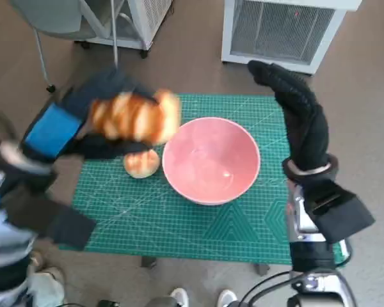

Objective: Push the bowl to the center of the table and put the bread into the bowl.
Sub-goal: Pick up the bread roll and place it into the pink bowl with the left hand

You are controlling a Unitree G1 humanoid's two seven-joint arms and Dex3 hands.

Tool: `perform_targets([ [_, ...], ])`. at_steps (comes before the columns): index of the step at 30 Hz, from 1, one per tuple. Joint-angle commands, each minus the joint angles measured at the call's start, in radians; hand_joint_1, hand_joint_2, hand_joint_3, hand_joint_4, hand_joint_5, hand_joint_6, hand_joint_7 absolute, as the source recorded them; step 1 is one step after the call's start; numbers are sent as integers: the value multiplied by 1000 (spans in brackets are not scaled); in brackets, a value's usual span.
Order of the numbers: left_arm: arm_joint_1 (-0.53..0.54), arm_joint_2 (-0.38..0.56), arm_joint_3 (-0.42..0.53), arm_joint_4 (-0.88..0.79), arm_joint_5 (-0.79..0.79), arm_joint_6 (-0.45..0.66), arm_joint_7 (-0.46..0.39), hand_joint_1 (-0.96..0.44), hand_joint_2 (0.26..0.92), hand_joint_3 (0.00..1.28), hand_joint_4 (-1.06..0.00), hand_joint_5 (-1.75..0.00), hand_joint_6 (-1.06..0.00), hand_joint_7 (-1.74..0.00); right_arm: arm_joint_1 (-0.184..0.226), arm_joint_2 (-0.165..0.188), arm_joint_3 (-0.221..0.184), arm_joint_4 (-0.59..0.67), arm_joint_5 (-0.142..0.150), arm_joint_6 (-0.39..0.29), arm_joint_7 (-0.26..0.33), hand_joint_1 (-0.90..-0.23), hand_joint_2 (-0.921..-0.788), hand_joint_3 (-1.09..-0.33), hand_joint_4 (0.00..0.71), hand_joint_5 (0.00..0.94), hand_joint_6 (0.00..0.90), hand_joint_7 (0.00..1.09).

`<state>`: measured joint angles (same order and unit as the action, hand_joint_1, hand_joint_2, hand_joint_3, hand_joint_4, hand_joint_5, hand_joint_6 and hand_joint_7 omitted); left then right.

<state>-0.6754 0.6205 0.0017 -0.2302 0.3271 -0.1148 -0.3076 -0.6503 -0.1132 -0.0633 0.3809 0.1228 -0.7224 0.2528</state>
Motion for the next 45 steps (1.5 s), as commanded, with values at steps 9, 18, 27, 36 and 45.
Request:
perform_targets([
  [9, -225, -185, -219, 213, 108, 99, -31, -1, 895, 63, -792, -1094, -641, -1117, 30, -8, -6, -21, 17, 22, 9, -663, -921, -822, 284, 7, -1, 639],
  [18, -289, -270, -336, 491, 204, 35, 25, 0, 911, 42, -791, -1021, -621, -1203, 33, -11, -9, -28, 7, 20, 1, -661, -921, -824, 285, 8, -1, 638],
  [27, -315, -318, -410, 764, 240, -68, 47, 0, 920, 66, -736, -1062, -583, -1263, 39, -13, -14, -40, 5, 31, -4, -666, -921, -825, 281, 6, -1, 637],
  [36, -301, -333, -444, 925, 248, -165, 49, 0, 920, 119, -676, -1192, -524, -1256, 50, -14, -16, -64, 3, 49, -8, -670, -921, -822, 278, 4, -1, 639],
  [45, -261, -311, -463, 834, 263, -19, -113, -371, 911, 65, -222, -180, -195, -389, 47, -11, -17, -70, 2, 56, -9, -671, -921, -822, 278, 4, -1, 643],
])
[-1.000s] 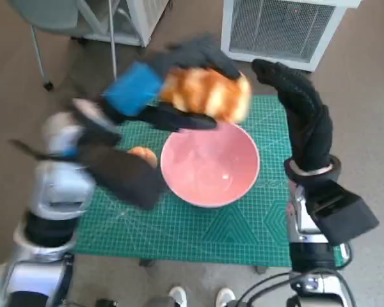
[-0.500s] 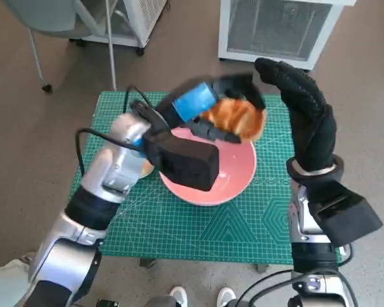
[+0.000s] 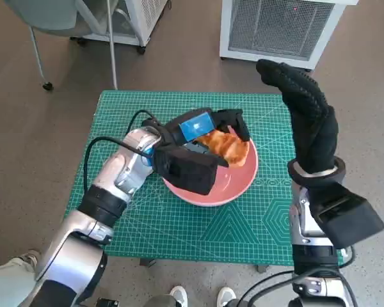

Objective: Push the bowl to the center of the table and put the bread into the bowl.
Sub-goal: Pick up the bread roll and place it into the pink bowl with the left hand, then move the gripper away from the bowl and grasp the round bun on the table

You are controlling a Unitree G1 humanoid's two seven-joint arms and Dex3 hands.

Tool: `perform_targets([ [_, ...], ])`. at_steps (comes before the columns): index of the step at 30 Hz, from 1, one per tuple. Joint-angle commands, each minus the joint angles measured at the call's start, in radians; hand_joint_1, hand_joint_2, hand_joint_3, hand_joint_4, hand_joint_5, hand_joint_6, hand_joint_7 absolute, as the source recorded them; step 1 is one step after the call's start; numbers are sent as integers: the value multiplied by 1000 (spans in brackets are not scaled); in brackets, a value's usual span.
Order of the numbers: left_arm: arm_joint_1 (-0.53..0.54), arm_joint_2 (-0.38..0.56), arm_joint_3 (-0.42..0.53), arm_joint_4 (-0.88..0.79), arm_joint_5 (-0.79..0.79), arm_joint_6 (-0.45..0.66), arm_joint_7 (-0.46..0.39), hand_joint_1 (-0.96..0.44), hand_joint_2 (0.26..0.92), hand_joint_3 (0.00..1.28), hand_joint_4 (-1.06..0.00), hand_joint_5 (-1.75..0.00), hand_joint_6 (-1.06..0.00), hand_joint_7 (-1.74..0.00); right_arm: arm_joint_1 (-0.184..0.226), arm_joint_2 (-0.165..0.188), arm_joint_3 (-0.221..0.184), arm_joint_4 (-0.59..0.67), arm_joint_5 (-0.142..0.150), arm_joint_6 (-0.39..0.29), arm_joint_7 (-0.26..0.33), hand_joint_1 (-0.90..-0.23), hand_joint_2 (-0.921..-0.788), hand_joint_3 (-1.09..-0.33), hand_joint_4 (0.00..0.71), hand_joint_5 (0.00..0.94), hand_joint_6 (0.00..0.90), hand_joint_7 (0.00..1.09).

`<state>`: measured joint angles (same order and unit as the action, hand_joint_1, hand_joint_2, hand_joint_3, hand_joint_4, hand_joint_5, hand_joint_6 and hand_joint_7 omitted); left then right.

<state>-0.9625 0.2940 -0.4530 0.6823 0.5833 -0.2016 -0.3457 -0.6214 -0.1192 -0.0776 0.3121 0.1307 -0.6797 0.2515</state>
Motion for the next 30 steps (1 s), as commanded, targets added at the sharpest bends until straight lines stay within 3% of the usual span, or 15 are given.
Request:
perform_targets([
  [1, 30, 21, -9, -97, 9, 80, -89, -421, 915, 56, -187, -115, -177, -319, 18, -5, -2, 0, -7, 13, -8, -671, -921, -822, 278, 4, -1, 643],
  [11, 115, 107, 59, -363, -40, 154, -201, -569, 921, 69, -64, -3, -135, -174, 18, 1, 1, -4, -8, 15, -11, -671, -921, -821, 278, 4, -1, 644],
  [20, 231, 223, 260, -788, -203, 228, -320, -573, 921, 71, -45, -1, -134, -155, 17, 3, 2, 0, 0, 13, -9, -673, -921, -816, 276, 3, -1, 643],
  [25, 267, 284, 388, -899, -305, 215, -336, -594, 921, 67, -11, 0, -125, -146, 18, 4, 3, -5, -3, 14, -12, -669, -921, -815, 276, 3, -1, 643],
  [30, 317, 355, 494, -889, -345, 137, -297, -609, 920, 56, -1, 1, -114, -140, 18, 6, 3, -4, -5, 10, -12, -669, -921, -819, 275, 3, -1, 643],
])
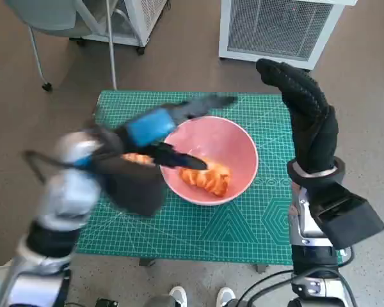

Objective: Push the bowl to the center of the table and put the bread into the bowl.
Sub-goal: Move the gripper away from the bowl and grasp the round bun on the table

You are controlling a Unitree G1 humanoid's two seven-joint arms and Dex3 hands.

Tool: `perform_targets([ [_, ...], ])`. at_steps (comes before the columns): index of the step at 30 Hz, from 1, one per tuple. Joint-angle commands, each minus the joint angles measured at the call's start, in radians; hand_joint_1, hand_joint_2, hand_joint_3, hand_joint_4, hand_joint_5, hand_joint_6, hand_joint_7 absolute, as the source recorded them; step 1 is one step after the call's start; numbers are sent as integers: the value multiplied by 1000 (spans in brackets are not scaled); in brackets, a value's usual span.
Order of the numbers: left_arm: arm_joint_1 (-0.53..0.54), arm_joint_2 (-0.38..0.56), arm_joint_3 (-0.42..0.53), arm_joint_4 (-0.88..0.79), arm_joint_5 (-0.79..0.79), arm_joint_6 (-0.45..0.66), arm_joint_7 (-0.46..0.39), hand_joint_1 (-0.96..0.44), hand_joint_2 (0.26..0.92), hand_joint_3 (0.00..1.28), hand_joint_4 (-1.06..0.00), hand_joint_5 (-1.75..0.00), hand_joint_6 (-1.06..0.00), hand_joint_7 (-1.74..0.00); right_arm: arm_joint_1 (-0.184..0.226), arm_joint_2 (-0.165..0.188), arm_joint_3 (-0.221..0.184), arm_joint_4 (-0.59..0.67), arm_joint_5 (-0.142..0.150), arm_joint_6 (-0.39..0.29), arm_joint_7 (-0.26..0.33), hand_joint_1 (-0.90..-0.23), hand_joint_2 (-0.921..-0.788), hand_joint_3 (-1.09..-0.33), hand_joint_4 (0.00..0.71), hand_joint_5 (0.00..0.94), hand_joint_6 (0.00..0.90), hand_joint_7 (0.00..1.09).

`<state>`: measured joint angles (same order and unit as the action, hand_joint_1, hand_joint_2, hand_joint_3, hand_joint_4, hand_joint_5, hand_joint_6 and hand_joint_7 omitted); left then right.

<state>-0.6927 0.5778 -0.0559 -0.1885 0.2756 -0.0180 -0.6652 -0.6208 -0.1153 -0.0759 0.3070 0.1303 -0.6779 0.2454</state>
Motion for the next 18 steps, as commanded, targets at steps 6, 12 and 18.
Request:
perform_targets([
  [6, 77, 149, 143, 42, -25, -76, 47, -600, 907, 33, 1, 1, -110, -130, 14, 1, 0, 10, -3, 4, -5, -670, -921, -821, 276, 3, -1, 644],
  [12, 99, 202, 140, 98, -2, -63, 50, -560, 837, 5, -15, -3, -128, -94, 11, 2, -1, 19, 0, -1, -4, -670, -921, -820, 276, 3, -1, 645],
  [18, 125, 228, 117, 114, 16, -30, 35, -325, 725, 5, -35, -6, -147, -66, 8, 5, 1, 25, -6, -4, -8, -671, -921, -820, 277, 3, -1, 645],
])
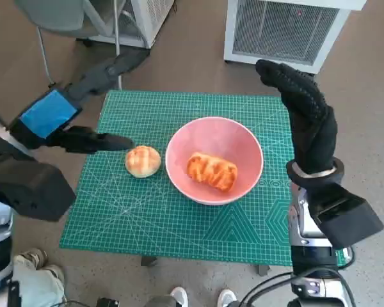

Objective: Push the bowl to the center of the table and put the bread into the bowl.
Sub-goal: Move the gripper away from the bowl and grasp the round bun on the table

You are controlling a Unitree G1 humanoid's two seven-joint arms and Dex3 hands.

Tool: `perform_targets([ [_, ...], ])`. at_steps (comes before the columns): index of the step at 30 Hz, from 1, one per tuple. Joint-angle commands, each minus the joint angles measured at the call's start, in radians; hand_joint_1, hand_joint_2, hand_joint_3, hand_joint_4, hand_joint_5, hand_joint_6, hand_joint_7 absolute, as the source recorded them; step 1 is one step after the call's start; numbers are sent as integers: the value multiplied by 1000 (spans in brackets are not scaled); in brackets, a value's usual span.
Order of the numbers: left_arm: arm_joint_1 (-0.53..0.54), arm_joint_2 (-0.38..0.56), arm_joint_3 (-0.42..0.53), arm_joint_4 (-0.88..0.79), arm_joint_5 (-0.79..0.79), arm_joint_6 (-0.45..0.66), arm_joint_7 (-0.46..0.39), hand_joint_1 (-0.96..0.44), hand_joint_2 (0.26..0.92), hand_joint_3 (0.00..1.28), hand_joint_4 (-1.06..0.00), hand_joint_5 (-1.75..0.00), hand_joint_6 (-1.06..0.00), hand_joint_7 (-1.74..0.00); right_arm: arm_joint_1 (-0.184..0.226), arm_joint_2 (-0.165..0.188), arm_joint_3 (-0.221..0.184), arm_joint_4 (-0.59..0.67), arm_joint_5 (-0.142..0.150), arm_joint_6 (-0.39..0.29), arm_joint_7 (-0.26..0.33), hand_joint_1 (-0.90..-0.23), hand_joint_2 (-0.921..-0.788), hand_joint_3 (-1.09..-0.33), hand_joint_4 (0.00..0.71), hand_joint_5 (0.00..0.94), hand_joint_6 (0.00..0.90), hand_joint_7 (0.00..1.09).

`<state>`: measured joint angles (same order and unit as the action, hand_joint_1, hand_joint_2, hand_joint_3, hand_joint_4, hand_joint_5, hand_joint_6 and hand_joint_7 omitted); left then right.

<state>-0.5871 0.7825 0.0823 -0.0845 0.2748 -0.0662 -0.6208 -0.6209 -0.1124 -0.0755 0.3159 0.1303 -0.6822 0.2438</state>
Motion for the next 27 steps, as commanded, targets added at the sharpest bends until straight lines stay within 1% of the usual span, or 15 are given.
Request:
perform_targets([
  [1, 23, 27, -26, 12, 18, 22, -12, -253, 713, 5, -37, -5, -149, -61, 8, 2, 1, 17, -7, 0, -7, -672, -921, -819, 277, 3, -1, 645],
  [2, 27, 32, -34, 15, 24, 32, -19, -228, 709, 4, -38, -5, -149, -59, 8, 3, 2, 16, -9, -1, -8, -673, -921, -819, 277, 3, -1, 645],
  [3, 29, 35, -41, 17, 29, 41, -23, -157, 703, 4, -39, -4, -149, -54, 8, 3, 2, 17, -9, -2, -8, -674, -921, -819, 277, 3, -1, 645],
  [6, 29, 44, -70, 31, 52, 67, -35, -38, 695, 3, -49, -7, -161, -48, 8, 4, 3, 16, -13, -2, -10, -678, -921, -816, 278, 4, -1, 647],
  [10, 14, 46, -111, 65, 83, 90, -45, 14, 715, 13, -28, -1, -151, -31, 8, 1, 2, 15, -15, -2, -9, -685, -921, -815, 276, 3, -1, 648],
  [16, -9, 35, -155, 123, 94, 89, -56, 17, 722, 14, -20, 0, -150, -22, 6, -4, 0, 19, -11, -3, -3, -688, -921, -815, 273, 1, -1, 647],
  [22, -37, 2, -211, 217, 117, 59, -28, -17, 723, 12, -20, -1, -158, -20, 4, -7, -1, 26, -8, -5, 0, -693, -921, -814, 272, 1, -1, 648],
  [27, -68, -31, -266, 298, 165, 62, -9, -43, 723, 10, -32, -5, -166, -19, 4, -8, 0, 27, -5, -5, 2, -695, -921, -814, 271, 0, -1, 647],
])
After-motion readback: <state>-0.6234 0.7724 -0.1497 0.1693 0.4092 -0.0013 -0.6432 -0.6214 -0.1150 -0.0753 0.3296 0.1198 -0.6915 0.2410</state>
